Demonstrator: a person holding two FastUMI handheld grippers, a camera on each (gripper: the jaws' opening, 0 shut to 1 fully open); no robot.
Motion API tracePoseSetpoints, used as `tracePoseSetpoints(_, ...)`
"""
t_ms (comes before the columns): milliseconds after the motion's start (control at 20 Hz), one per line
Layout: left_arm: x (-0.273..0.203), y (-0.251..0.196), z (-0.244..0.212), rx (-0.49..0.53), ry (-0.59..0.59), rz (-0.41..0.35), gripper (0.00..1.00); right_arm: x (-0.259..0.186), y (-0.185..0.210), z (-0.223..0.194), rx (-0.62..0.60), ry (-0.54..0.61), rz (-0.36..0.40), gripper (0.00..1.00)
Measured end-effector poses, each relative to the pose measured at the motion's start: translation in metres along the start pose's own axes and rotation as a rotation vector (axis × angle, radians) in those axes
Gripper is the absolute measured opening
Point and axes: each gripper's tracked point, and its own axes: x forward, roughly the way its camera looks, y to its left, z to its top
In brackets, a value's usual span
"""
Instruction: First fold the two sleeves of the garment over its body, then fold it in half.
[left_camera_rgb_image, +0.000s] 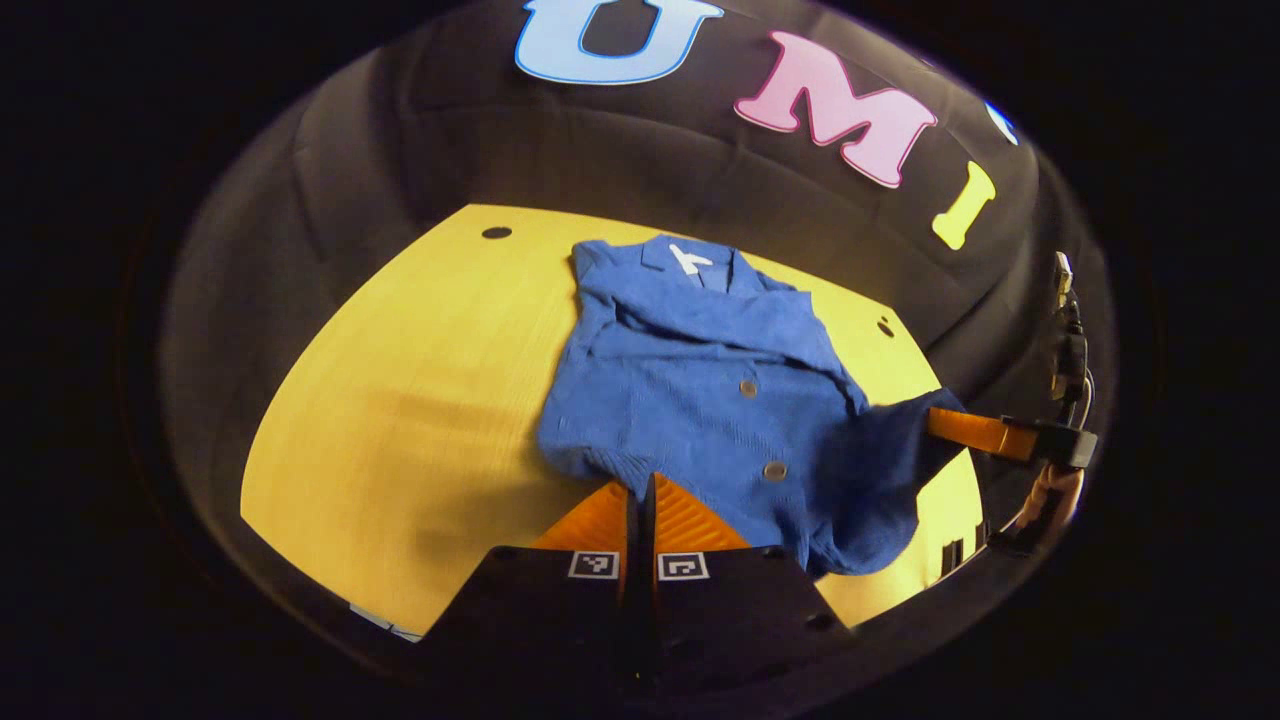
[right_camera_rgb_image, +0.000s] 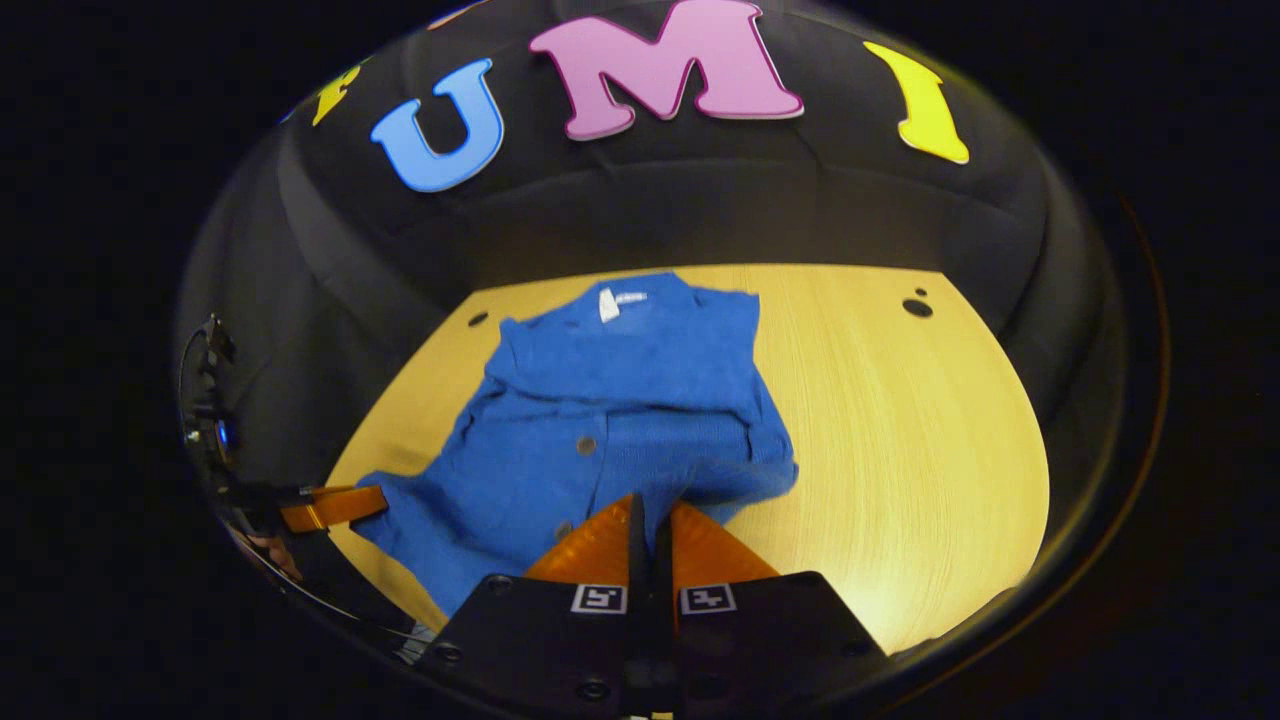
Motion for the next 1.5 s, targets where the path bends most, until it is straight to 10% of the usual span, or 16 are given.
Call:
tracePoseSetpoints(750, 0.210, 0.048, 0.297, 0.019, -0.353, 0.114, 0.01, 0.242, -0.105, 0.229, -0.039, -0.262, -0.231, 0.07)
tracePoseSetpoints(800, 0.222, 0.048, 0.298, 0.039, -0.344, 0.106, 0.00, 0.260, -0.114, 0.223, -0.027, -0.235, -0.254, 0.31)
tracePoseSetpoints(900, 0.233, 0.049, 0.282, 0.083, -0.278, 0.153, 0.57, 0.273, -0.120, 0.210, -0.055, -0.204, -0.266, 0.79)
tracePoseSetpoints(950, 0.222, 0.053, 0.276, 0.103, -0.280, 0.207, 0.86, 0.268, -0.121, 0.208, -0.079, -0.230, -0.278, 0.94)
tracePoseSetpoints(1150, 0.191, 0.040, 0.290, 0.192, -0.452, 0.259, 0.84, 0.206, -0.086, 0.213, -0.090, -0.435, -0.210, 0.98)
tracePoseSetpoints(1500, 0.037, -0.028, 0.274, 0.218, -0.777, 0.125, 0.84, 0.070, -0.027, 0.198, -0.097, -0.624, -0.163, 0.96)
